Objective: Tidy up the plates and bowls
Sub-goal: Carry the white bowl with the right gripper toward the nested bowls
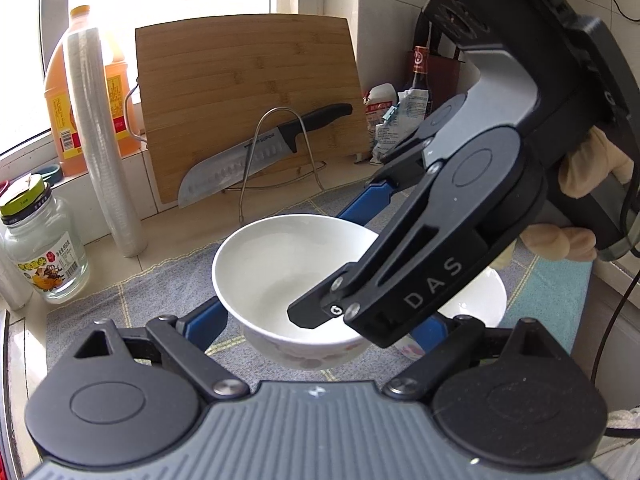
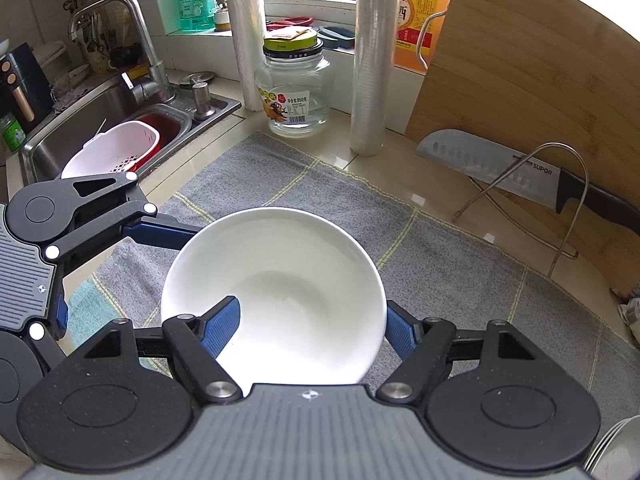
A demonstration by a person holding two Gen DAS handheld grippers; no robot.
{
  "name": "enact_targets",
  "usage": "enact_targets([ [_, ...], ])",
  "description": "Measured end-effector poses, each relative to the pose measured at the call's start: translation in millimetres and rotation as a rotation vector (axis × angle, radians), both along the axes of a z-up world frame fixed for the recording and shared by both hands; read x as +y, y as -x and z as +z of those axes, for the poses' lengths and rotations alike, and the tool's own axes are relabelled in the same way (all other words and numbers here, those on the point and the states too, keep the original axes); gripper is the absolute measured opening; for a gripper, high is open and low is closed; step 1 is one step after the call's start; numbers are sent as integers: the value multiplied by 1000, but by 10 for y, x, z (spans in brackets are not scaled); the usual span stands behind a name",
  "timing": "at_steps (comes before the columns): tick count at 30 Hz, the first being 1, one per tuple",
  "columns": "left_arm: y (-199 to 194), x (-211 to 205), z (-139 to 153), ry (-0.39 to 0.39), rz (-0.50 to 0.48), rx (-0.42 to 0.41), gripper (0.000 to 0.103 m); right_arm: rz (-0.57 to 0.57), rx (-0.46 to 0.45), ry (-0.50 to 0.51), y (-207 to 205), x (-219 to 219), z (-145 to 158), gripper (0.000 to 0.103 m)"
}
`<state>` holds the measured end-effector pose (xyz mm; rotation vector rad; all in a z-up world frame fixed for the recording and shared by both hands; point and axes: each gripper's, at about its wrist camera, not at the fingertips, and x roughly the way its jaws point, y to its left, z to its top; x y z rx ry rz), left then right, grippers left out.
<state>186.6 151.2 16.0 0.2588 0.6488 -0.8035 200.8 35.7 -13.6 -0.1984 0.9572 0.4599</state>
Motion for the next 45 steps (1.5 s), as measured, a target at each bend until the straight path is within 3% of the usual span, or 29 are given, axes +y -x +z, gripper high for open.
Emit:
enact_targets([
  [17, 112, -675, -61, 8, -179, 33, 94, -181, 5, 12, 411, -699, 54, 81],
  [45, 114, -837, -288, -4, -211, 144, 94, -218, 84, 18, 505, -848, -229, 81],
])
